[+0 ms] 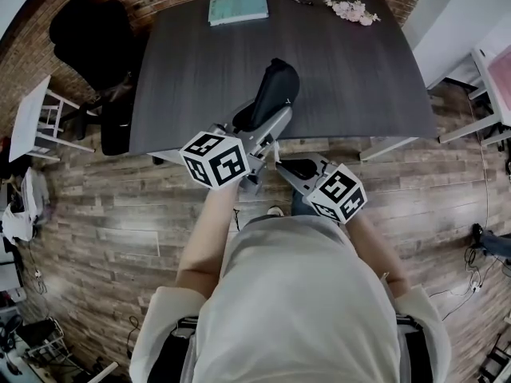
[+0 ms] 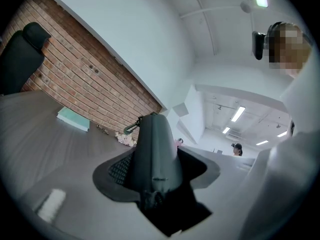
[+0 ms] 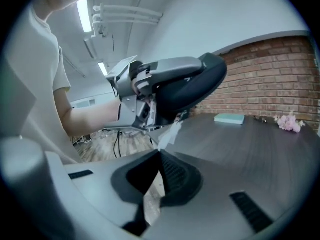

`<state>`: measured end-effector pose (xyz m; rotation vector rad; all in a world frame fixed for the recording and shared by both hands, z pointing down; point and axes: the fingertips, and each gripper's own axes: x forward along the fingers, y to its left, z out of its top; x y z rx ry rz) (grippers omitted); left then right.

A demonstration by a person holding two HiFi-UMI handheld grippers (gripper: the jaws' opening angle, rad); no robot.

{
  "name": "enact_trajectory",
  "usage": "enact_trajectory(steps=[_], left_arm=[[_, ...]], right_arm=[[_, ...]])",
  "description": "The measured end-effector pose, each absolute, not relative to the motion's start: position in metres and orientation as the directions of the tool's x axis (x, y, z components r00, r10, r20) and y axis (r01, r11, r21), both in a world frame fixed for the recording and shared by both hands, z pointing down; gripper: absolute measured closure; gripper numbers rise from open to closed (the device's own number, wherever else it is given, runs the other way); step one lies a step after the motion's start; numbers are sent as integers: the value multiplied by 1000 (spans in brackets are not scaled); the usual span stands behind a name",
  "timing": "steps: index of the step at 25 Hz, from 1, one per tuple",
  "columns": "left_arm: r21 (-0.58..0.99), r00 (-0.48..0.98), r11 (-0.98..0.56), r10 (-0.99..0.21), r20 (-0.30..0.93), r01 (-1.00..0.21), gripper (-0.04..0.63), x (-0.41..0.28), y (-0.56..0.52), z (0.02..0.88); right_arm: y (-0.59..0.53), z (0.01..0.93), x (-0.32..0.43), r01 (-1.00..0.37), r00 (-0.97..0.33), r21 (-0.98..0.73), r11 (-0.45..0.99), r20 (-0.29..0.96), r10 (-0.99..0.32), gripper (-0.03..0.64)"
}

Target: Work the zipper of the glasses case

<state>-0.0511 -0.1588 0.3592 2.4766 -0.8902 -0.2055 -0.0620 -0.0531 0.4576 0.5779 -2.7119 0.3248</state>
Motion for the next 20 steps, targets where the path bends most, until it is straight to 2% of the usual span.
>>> enact_trajectory(steps=[11,15,18,20], left_arm=[[522,782,-659,-623,23,-541,339,-38,-168,366],[528,786,-653,-616,47,-543,339,-35,-175,376],[531,776,-633,-626,78,-564,339,-37,-185,389],[518,763,-620,-638,104,-590,339,-40,-191,398]], right_arm=[[-27,440,-81,-277,-933,-256,926,303,-195,614],[-33,446,-76,-306,-919,-248,919,330,-217,614],[-43,460,-67,-375,-891,-224,900,355,-283,612],[-49,472,-58,-426,-867,-225,876,377,-325,584]])
